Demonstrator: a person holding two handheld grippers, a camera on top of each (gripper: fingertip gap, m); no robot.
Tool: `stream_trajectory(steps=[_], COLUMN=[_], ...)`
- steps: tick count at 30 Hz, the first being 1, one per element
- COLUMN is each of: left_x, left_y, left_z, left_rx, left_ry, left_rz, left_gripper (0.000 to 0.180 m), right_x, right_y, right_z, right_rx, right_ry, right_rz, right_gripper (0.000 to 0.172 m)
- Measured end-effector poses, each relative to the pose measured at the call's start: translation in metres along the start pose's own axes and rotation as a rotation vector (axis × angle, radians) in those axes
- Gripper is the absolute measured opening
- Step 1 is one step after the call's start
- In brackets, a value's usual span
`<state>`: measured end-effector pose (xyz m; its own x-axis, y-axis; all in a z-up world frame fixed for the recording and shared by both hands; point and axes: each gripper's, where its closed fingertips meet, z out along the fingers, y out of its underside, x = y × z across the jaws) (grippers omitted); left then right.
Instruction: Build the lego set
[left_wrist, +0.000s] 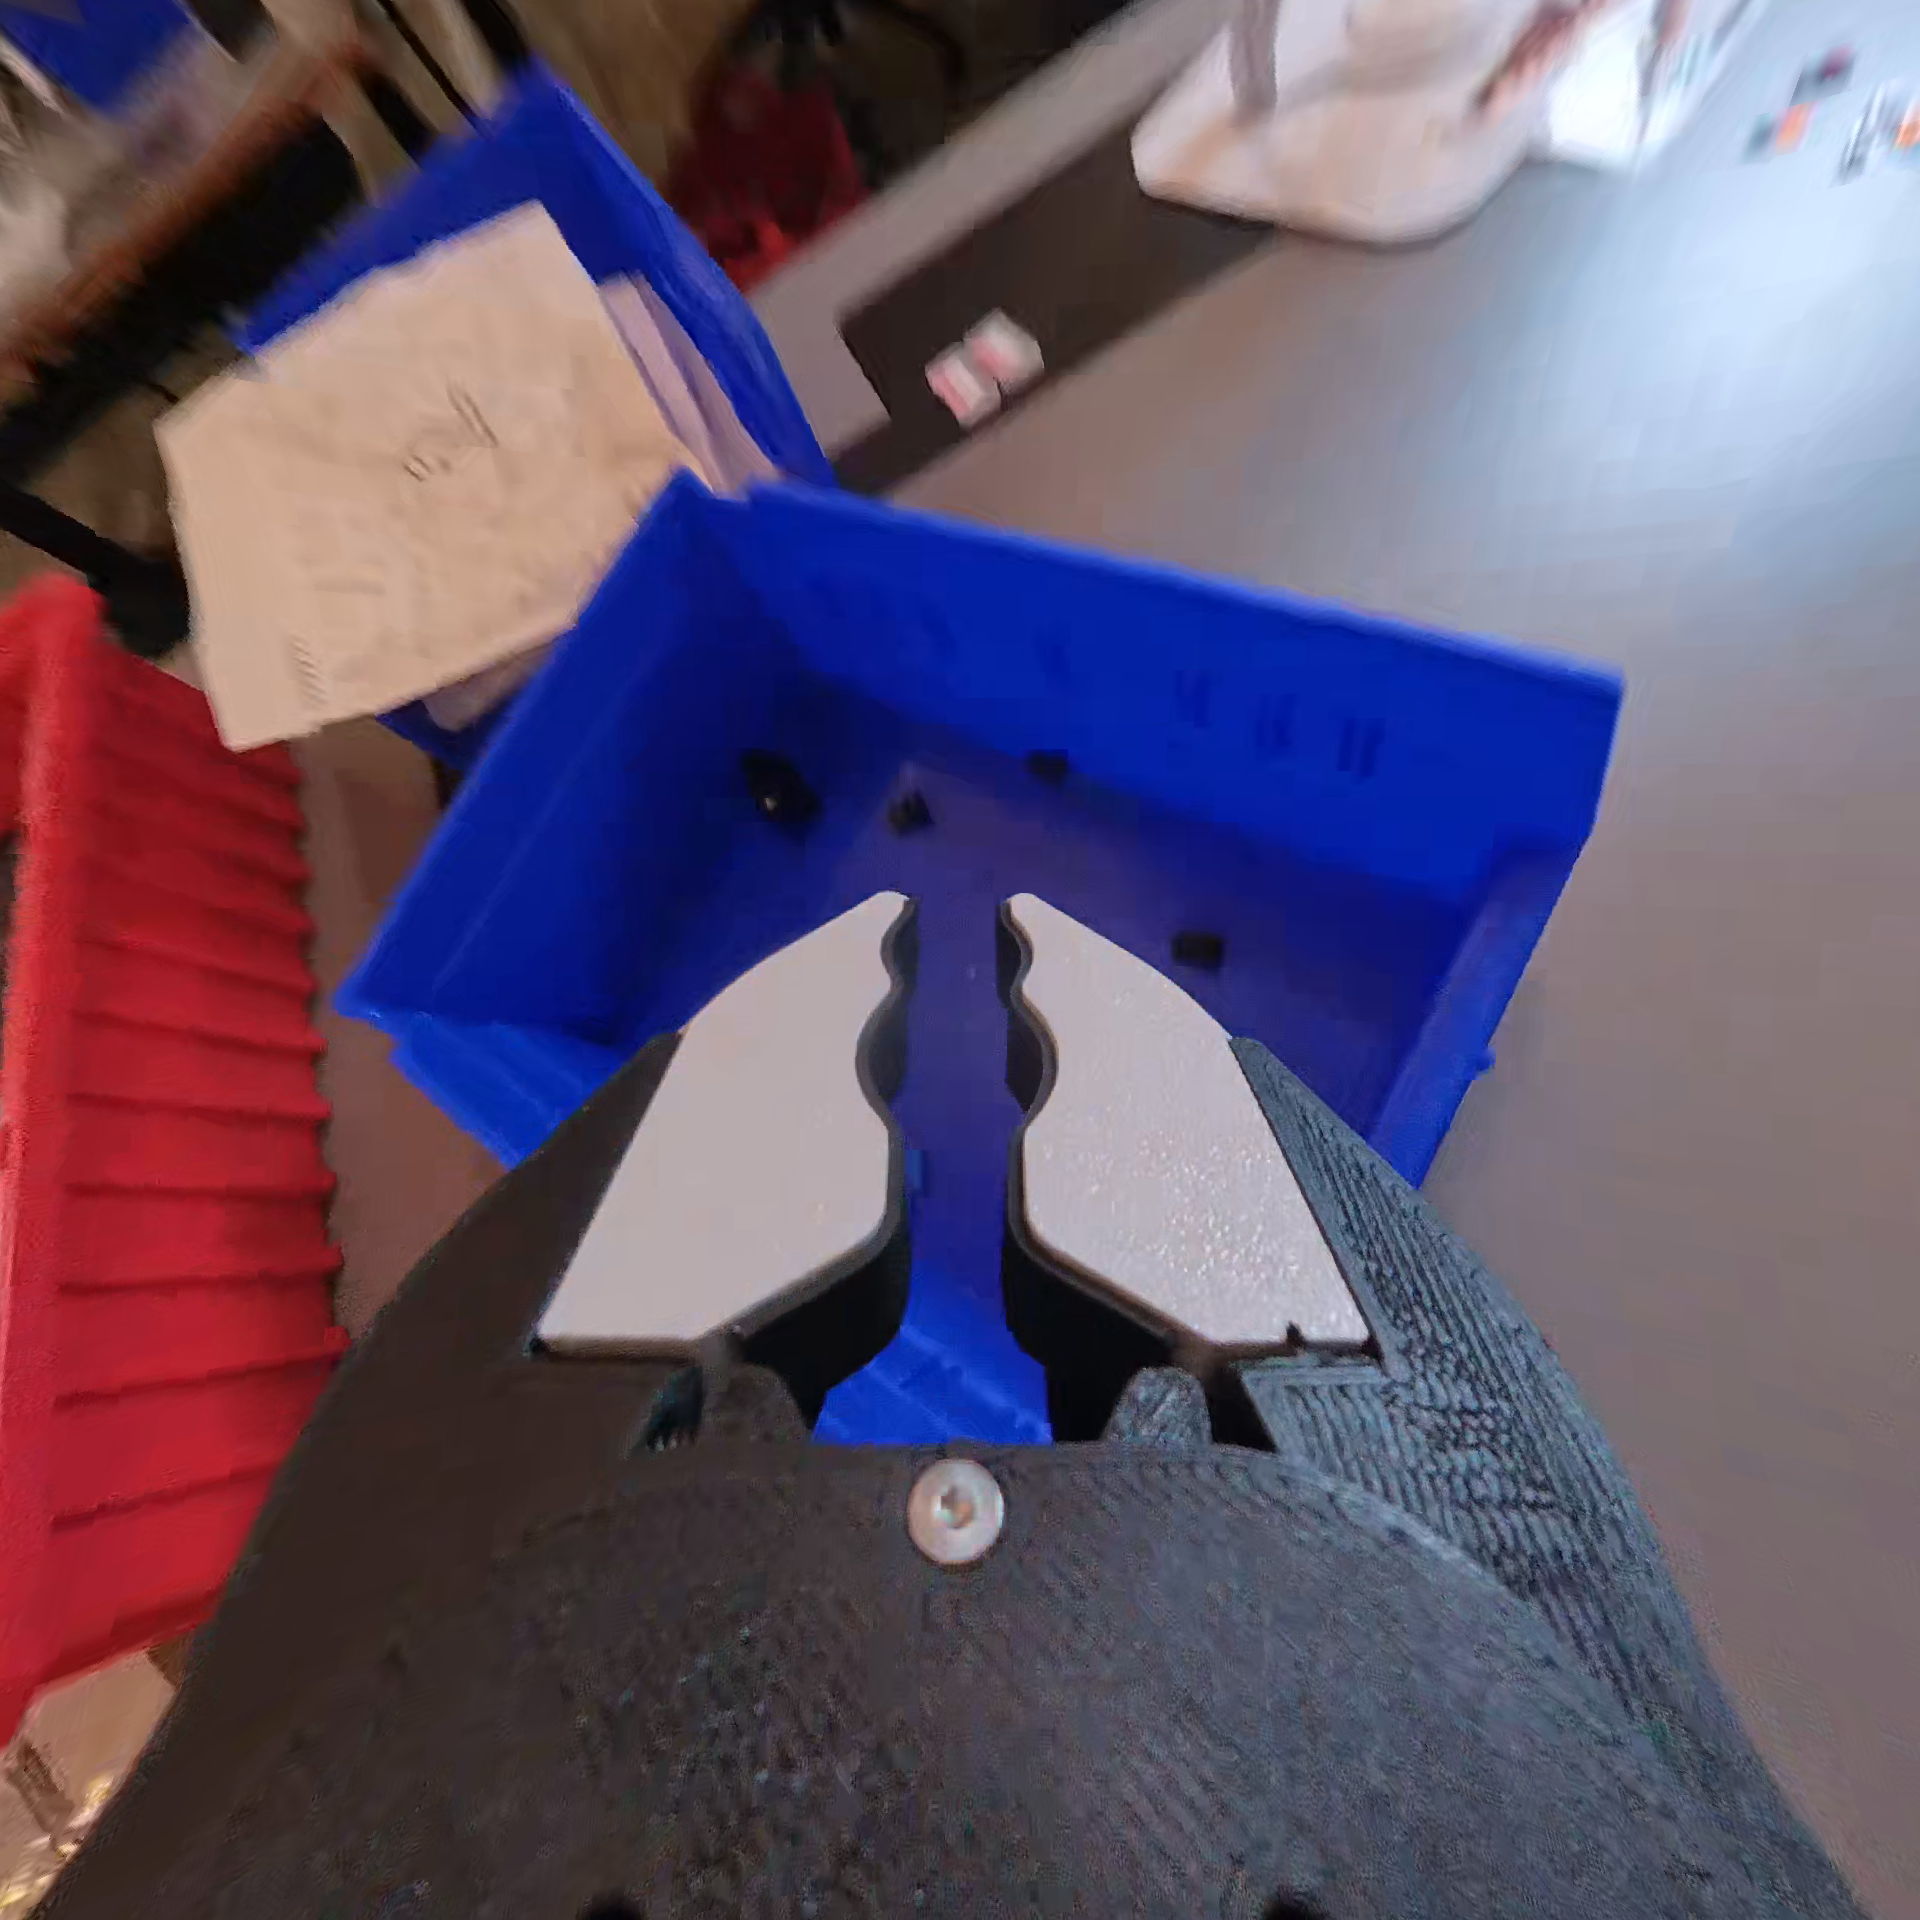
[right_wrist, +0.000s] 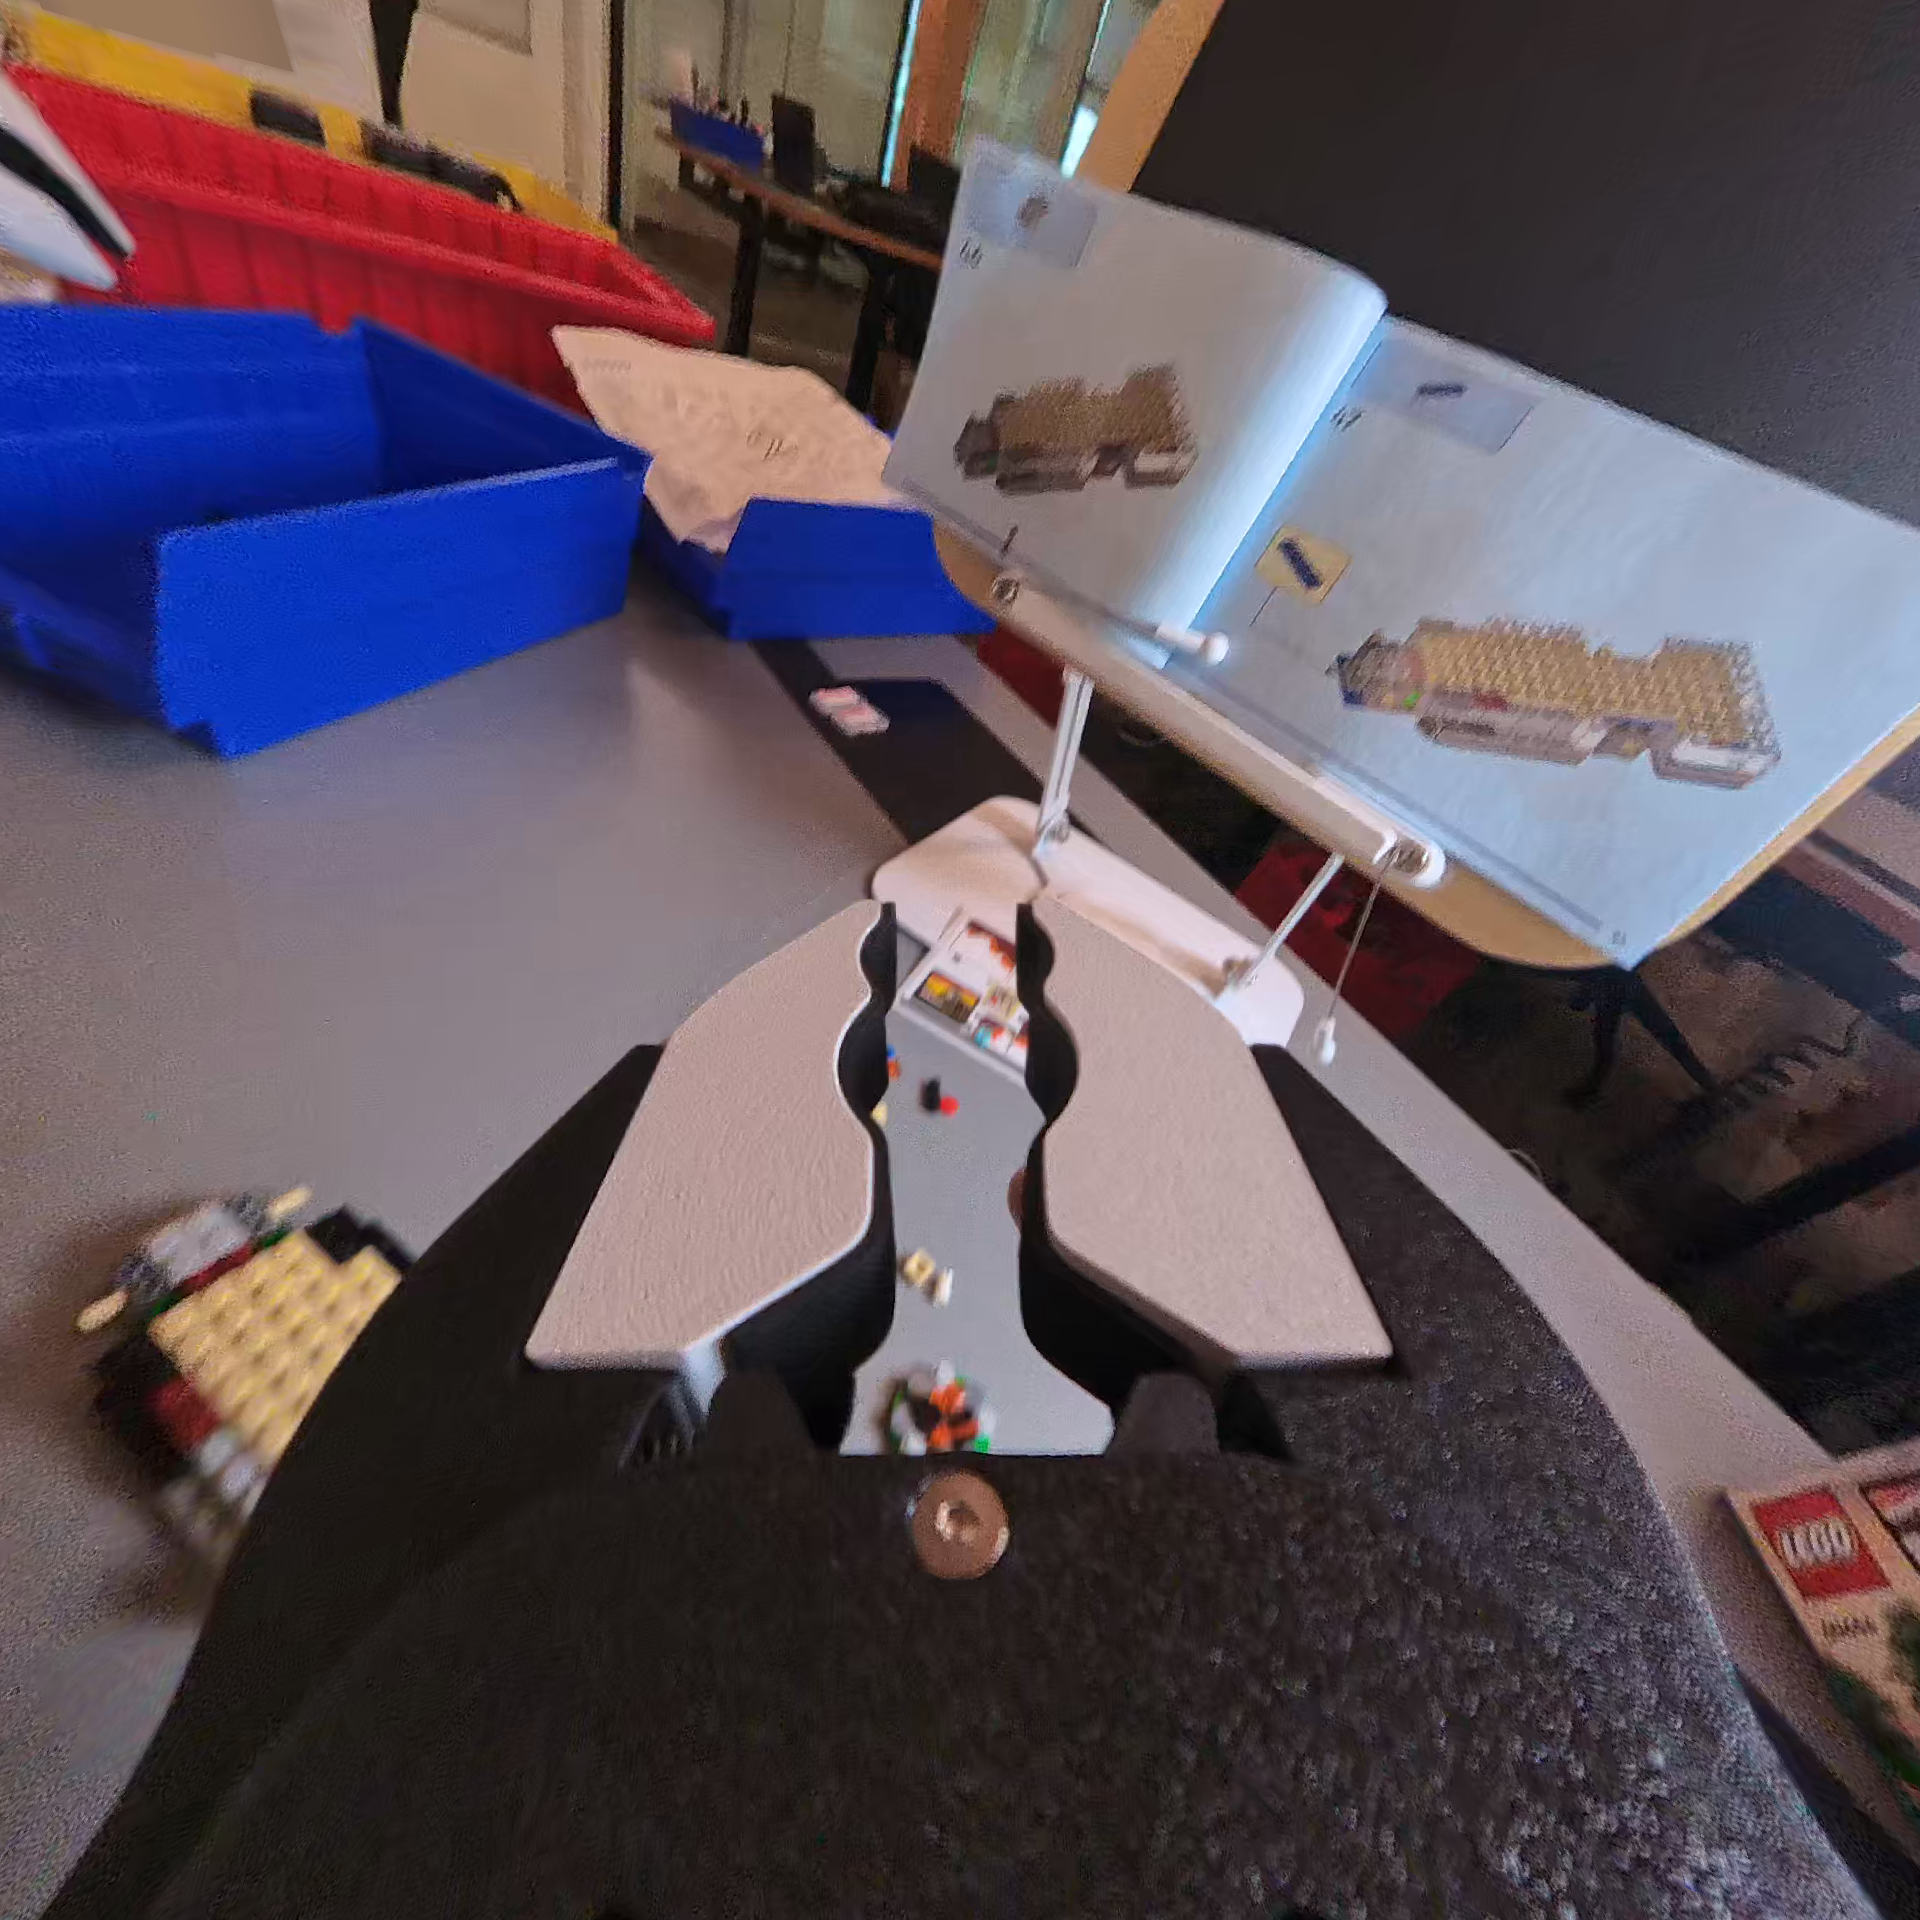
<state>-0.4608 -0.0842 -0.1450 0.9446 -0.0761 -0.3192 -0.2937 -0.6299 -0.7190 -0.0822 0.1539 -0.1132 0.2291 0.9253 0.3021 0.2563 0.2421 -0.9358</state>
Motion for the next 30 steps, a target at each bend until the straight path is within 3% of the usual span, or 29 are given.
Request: stream_trajectory(steps=[4, 10, 16, 22, 25, 30], left_x=[0.02, 0.03, 0.041, 0.044, 0.049, 0.114], left_y=[0.053, 0.107, 0.117, 0.119, 0.092, -0.03], left_z=[0.035, 0.07, 0.073, 0.069, 0.054, 0.005], left_rx=[-0.304, -0.639, -0.709, -0.724, -0.635, -0.265], left_ry=[0.321, 0.517, 0.593, 0.579, 0.548, 0.542], left_rz=[0.222, 0.489, 0.517, 0.474, 0.468, 0.553], left_gripper=[0.013, 0.02, 0.011, 0.009, 0.009, 0.008], right_x=[-0.04, -0.072, -0.073, -0.074, -0.076, -0.073], right_y=[0.047, 0.074, 0.065, 0.058, 0.055, 0.068], right_z=[-0.05, -0.094, -0.102, -0.104, -0.113, -0.126], right_rx=[-0.099, -0.145, -0.13, -0.08, -0.069, -0.099], right_ry=[-0.023, 0.053, 0.073, 0.043, 0.034, 0.002], right_rz=[0.076, 0.14, 0.125, 0.145, 0.12, 0.103], right_gripper=[0.022, 0.023, 0.024, 0.023, 0.024, 0.024])
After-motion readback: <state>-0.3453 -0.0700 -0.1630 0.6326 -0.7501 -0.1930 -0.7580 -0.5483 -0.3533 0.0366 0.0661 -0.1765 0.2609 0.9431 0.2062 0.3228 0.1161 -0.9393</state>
